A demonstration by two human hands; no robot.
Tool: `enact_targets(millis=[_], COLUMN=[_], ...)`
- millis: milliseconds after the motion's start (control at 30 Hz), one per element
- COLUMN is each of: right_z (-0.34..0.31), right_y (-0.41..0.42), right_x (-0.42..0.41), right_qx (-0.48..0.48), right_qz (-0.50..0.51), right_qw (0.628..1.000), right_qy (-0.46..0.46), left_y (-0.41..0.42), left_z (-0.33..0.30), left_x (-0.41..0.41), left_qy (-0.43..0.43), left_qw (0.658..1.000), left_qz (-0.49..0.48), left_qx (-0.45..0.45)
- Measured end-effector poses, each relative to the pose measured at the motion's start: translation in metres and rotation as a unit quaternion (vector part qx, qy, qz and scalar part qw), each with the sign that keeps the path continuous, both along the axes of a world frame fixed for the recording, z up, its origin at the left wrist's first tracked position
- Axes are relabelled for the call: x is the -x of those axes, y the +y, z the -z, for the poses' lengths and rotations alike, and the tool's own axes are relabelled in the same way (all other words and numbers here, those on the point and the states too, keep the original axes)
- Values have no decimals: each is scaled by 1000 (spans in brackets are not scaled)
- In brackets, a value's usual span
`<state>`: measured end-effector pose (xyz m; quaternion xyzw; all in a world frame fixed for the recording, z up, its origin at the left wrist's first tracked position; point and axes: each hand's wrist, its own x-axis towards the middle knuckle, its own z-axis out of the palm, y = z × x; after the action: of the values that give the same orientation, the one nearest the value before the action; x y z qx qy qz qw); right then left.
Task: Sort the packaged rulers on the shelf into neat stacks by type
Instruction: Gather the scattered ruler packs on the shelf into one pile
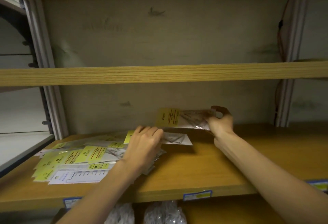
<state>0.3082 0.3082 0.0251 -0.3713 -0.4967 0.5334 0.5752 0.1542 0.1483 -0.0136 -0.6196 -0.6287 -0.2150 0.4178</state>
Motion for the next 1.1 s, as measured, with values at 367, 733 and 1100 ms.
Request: enact_targets(millis=[367, 733, 1100], right_z=[-13, -20, 28], right_y=[35, 138, 201], right_x=[-45, -158, -209], right_qx=[14, -15, 39], right_qz=[20, 34, 88], right_qw=[1000, 999, 985], right_qy=[17, -34, -144], left_y=[37, 127, 185], left_z=[-12, -9, 17], left_x=[-26, -120, -194], left_qy=[16, 5, -21], left_qw=[999, 1000, 999], left_qz=[27, 27, 5], left_qx=[-4, 0, -46])
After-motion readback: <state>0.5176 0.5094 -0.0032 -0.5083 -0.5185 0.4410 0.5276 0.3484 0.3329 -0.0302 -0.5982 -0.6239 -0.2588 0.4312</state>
